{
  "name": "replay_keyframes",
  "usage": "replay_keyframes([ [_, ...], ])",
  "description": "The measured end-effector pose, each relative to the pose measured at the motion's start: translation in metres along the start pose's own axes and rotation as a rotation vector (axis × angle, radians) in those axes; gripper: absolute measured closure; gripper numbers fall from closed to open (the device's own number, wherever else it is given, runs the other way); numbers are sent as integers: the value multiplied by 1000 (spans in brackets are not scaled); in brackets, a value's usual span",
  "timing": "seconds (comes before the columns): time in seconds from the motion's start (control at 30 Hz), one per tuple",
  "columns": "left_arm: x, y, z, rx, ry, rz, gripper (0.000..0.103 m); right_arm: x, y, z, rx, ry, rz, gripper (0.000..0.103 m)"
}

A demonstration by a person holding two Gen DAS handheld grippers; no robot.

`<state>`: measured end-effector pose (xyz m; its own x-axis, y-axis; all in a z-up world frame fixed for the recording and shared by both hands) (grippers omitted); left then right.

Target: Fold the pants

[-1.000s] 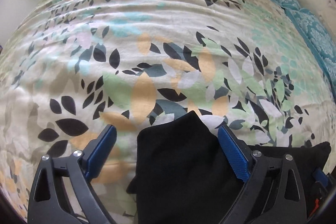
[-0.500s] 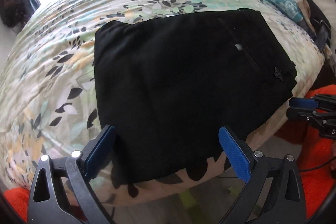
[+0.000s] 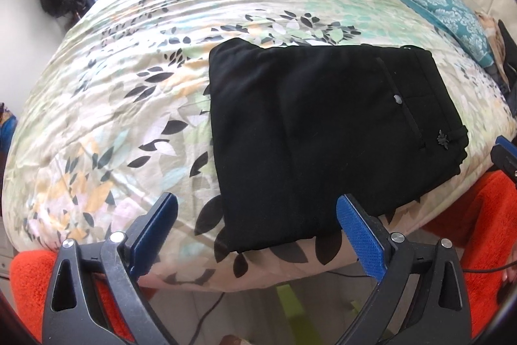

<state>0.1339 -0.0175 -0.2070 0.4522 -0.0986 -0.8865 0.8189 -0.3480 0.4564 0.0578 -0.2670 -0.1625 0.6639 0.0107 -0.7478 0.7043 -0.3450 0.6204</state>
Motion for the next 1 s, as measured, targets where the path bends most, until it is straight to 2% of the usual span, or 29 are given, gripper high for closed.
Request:
replay_keyframes([
  [0.17,0,0,-2,-1,12,2,4,5,-4,-4,-19,-1,-9,27],
  [0.3,-1,-2,-8,-19,-27,-10,4,6,-4,-1,-8,7,-14,27],
  [0.43,-11,1,-31,-94,-108,15,4,2,5,16,73,46,-8,27],
  [0.53,-14,-5,-49,-149,-125,12,4,4,10,37,157,48,-17,25],
  [0.63,-15,-16,-54,-177,-108,0,4,3,11,48,207,27,-13,25],
  [0.7,-16,-19,-48,-170,-100,-6,4,3,7,50,199,-24,-26,25],
  [0.8,-25,-17,-39,-120,-44,6,4,2,1,47,178,-95,-83,25],
  [0.87,-42,-9,-31,-64,10,51,4,-8,-1,39,143,-131,-101,25],
  [0.97,-72,4,-24,5,91,155,1,-33,5,27,85,-193,-69,0],
  [1.0,-78,7,-25,15,121,179,1,-40,8,25,71,-206,-56,0],
])
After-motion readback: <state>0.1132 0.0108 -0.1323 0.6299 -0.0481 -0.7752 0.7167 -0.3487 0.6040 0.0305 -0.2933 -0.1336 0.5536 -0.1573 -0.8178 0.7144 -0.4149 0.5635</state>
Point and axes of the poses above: each gripper's, at about its wrist camera, not at the fingertips, and x roughly the way its jaws point, z to its right, y to its top, the point moved 9 cm from there along x, roughly the way its jaws point, and after that the axes turned 6 degrees about x, right-handed, at the moved point
